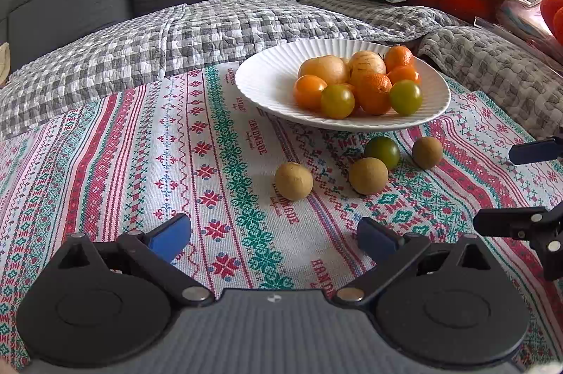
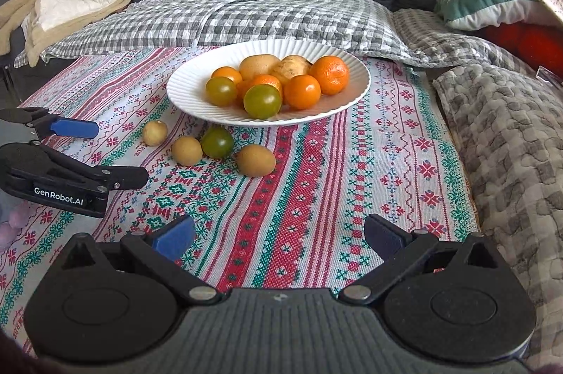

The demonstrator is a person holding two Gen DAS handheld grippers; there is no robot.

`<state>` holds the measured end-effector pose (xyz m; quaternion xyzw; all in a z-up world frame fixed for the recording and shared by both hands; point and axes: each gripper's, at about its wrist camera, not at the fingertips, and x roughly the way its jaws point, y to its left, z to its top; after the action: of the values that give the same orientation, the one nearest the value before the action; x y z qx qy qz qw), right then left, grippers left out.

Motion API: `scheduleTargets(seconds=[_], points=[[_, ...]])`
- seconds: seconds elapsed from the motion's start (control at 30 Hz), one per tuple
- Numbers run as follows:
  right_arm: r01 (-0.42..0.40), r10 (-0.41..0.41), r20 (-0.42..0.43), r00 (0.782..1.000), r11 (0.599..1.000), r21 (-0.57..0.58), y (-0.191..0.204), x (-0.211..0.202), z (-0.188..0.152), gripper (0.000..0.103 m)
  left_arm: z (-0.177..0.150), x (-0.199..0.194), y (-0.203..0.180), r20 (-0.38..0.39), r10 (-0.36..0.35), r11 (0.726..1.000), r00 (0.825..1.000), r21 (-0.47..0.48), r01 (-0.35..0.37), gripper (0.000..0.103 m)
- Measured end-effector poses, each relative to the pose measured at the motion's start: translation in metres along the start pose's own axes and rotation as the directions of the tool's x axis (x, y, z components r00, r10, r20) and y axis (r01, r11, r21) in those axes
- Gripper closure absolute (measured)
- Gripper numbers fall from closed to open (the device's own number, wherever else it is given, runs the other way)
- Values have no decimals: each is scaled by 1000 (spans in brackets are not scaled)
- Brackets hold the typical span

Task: Organize fruits
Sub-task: 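Withdraw both tools from the plate toward the loose fruits, then grasp a tan round fruit with the left tool while the right tool grasps another tan fruit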

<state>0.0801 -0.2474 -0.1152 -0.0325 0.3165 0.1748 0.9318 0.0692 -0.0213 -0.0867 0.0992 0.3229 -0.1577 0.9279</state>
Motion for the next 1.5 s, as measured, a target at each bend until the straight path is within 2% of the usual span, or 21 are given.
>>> scheduleTargets(seconds=[0.2, 0.43, 0.87, 1.1, 1.27, 1.4, 1.5], points=[[14, -14, -11, 1000, 1000, -3, 4, 11, 0, 0, 1, 5, 1, 7, -14, 999, 1000, -46, 15, 12], [37, -37, 4, 999, 999, 19, 8, 21, 1, 0, 6, 8, -3, 16, -28, 998, 999, -54, 29, 27], [56, -56, 11, 998, 998, 19, 13, 30, 9, 0, 9, 11, -9, 26, -15, 997, 1000, -72, 17, 43], [66, -66, 9, 998, 998, 21, 15, 34, 15, 0, 12, 11, -11, 24, -12, 996, 1000, -92, 14, 58], [62, -62, 25, 998, 998, 17, 17, 36, 17, 12, 14, 12, -9, 21, -18, 993, 1000, -113, 21, 67], [61, -62, 38, 997, 998, 36, 17, 36, 20, 29, 14, 11, -10, 19, -19, 993, 1000, -117, 21, 74], [58, -60, 43, 997, 997, 48, 15, 36, 21, 37, 14, 11, -9, 17, -21, 992, 1000, -121, 23, 80]])
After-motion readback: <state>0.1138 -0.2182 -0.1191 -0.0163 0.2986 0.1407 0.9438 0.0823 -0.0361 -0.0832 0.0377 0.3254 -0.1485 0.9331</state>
